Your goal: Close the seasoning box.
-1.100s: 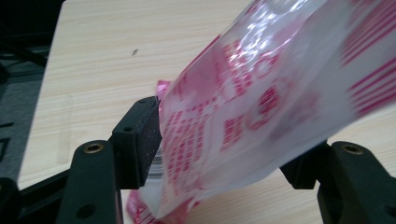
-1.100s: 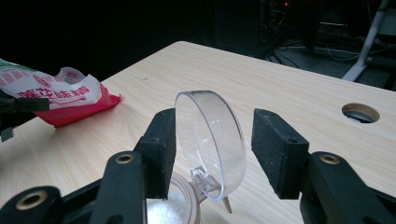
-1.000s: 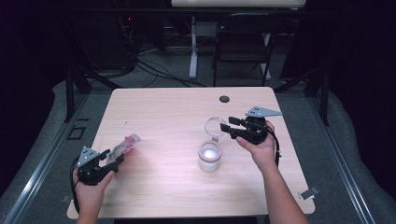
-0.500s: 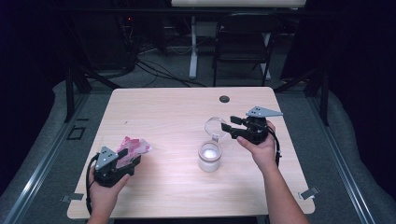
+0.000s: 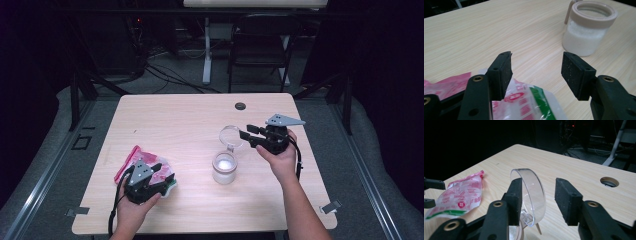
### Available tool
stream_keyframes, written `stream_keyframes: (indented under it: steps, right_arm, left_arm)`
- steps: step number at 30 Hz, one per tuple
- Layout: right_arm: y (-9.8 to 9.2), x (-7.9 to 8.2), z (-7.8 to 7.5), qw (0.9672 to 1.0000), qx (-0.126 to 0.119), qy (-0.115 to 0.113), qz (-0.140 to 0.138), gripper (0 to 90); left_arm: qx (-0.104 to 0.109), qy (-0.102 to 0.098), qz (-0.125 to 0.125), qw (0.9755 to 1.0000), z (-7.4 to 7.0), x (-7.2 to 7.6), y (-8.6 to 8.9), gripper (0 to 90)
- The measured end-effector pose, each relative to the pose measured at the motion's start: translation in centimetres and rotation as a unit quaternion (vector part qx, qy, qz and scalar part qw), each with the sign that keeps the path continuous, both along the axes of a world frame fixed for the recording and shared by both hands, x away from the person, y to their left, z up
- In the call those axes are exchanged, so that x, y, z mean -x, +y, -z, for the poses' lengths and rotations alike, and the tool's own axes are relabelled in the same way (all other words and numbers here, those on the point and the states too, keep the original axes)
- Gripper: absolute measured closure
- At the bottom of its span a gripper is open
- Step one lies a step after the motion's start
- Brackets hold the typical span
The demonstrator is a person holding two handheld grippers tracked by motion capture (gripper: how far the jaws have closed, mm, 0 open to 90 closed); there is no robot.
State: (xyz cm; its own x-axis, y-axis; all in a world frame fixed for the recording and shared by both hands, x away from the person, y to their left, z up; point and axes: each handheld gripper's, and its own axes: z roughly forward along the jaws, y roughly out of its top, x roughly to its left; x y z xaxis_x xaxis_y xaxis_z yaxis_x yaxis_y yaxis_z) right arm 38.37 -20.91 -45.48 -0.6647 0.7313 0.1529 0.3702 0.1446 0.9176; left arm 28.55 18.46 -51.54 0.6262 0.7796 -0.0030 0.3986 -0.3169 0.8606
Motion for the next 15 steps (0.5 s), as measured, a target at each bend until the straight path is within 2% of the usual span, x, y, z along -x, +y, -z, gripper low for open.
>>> stream_keyframes:
  steps: [1, 5, 9, 15]
  right_arm:
    - [-0.1, 0.0, 0.0, 1.0000, -0.004, 0.000, 0.000, 60.8]
    - [-0.4, -0.1, 0.1, 1.0000, -0.005, 0.005, 0.002, 67.4]
    - [-0.6, -0.3, 0.4, 0.9999, -0.004, 0.008, 0.006, 72.5]
    - [-0.9, -0.4, 0.6, 0.9997, -0.006, 0.009, 0.022, 78.0]
  left_arm:
    - [0.003, 0.002, 0.003, 1.0000, 0.0, 0.0, -0.1, 42.2]
    - [-0.013, 0.000, 0.004, 0.9999, 0.3, 0.0, -0.2, 44.3]
    - [-0.003, 0.013, 0.004, 0.9999, 0.6, -0.1, 0.3, 48.0]
    - [0.011, 0.012, 0.000, 0.9999, 0.7, 0.2, 1.0, 53.6]
